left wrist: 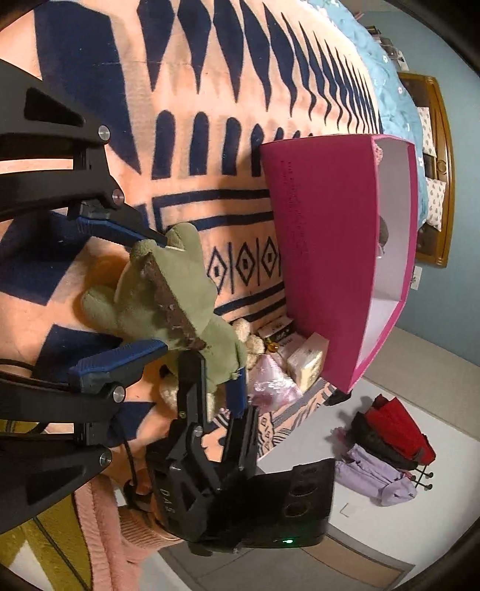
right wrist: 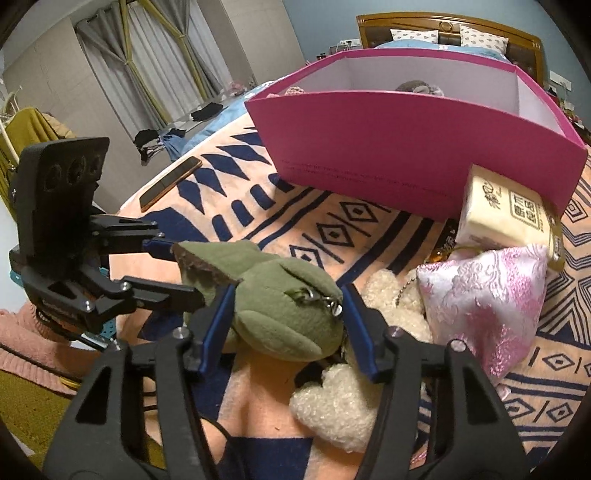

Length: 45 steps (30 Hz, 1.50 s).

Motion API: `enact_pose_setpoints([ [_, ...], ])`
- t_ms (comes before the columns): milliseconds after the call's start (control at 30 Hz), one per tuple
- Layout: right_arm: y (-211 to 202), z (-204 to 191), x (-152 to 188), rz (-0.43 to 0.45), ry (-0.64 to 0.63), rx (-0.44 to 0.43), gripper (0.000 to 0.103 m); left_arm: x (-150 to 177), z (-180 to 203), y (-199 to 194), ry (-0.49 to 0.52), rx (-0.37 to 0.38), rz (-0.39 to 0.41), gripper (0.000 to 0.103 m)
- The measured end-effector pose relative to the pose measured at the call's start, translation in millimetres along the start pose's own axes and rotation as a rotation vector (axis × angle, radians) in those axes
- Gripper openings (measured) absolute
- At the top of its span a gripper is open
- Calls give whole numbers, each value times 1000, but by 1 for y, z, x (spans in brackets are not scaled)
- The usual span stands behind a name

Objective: Organize objects
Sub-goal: 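Lift the green dinosaur with both grippers into the box and release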

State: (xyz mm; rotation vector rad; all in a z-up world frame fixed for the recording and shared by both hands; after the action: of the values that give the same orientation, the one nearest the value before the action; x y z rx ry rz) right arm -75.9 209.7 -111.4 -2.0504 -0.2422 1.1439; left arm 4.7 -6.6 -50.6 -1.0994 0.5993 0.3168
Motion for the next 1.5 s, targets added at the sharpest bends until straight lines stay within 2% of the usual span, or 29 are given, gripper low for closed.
enact_pose_setpoints([
  [267,-21,-4,-13,74,-10,16,60,-20,7,-16,22,-10,77,50],
  [533,-54,1,-45,184,-19,39,59,-63,16,-33,69,-19,175,50],
  [733,-77,6,-75,259,-40,50,56,-94,21,-42,106,-44,212,50],
  [1033,-79,17,-122,319,-46,52,55,-132,6,-41,100,-78,240,50],
  [1233,-65,32,-153,316,-27,51,55,-159,-11,-35,88,-129,248,50],
  [1500,-22,54,-178,247,14,73,55,-178,-45,-3,42,-180,186,51],
])
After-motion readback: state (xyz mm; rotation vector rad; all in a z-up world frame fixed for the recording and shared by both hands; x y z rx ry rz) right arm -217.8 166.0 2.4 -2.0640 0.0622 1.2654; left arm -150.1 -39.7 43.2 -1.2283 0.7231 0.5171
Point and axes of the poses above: each gripper's, at about its wrist camera, not at the fingertips, and y roughly the way its jaws point, z to its right, x to its underside, the point moved 1 cm from there along y, roughly the way its jaws point, and after that the axes turned 1 degree about y, right-handed, at the moved point
